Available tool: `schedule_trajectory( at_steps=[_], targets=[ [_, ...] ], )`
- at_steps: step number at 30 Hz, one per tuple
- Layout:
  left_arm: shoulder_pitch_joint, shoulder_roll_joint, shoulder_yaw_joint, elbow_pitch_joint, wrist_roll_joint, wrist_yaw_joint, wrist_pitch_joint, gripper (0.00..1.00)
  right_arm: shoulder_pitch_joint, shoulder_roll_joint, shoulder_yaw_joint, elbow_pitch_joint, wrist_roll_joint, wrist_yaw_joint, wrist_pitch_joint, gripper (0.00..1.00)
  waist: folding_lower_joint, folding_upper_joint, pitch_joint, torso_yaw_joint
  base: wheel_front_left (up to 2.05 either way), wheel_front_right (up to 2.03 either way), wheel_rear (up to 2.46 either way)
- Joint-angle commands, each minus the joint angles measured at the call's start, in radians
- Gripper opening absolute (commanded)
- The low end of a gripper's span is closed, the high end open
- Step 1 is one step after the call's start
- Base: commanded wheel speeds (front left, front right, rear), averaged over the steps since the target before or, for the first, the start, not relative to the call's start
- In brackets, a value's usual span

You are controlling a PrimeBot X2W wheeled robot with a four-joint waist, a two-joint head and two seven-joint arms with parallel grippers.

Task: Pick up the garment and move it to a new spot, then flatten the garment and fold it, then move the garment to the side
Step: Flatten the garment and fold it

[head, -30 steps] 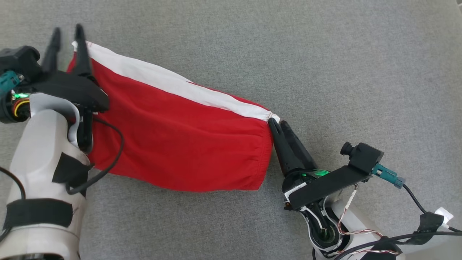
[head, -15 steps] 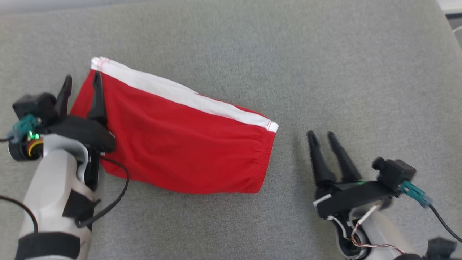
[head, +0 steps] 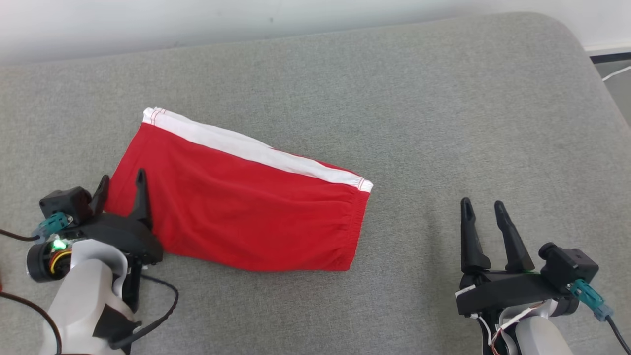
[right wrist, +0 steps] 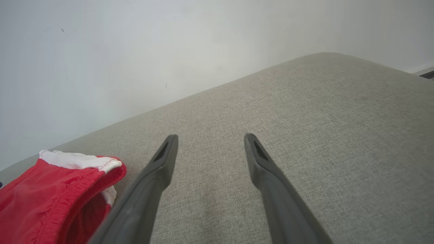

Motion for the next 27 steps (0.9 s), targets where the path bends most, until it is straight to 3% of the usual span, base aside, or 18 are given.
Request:
schedule_trajectory(
  at_steps=[1, 13, 24, 26, 27],
  targets=[
    [0.009, 0.011, -0.004, 0.016, 0.013, 0.01, -0.001, 1.0, 0.016, 0.005, -0.009, -0.008, -0.009, 0.0, 0.0, 1.0, 0.0001, 0.0, -0.006, -0.006, 0.0, 0.0, 0.0],
    [-0.061, 0.054, -0.012, 0.115, 0.033, 0.041, -0.001, 1.0, 0.031, 0.017, -0.041, -0.035, -0.03, 0.0, 0.0, 1.0, 0.0001, 0.0, -0.003, -0.029, 0.0, 0.0, 0.0],
    [-0.141, 0.077, -0.013, 0.269, -0.017, -0.018, 0.053, 1.0, 0.034, 0.023, -0.034, -0.026, -0.02, 0.0, 0.0, 1.0, 0.0001, 0.0, 0.0, -0.032, 0.0, 0.0, 0.0],
    [-0.146, 0.067, -0.018, 0.294, -0.024, -0.031, 0.085, 0.8, 0.036, 0.023, -0.033, -0.025, -0.018, 0.0, 0.0, 1.0, 0.0001, 0.0, -0.001, -0.029, 0.0, 0.0, 0.0],
    [-0.147, 0.059, -0.023, 0.304, -0.028, -0.035, 0.104, 0.75, 0.036, 0.024, -0.033, -0.025, -0.018, 0.0, 0.0, 1.0, 0.0001, 0.0, -0.002, -0.028, 0.0, 0.0, 0.0]
  ],
)
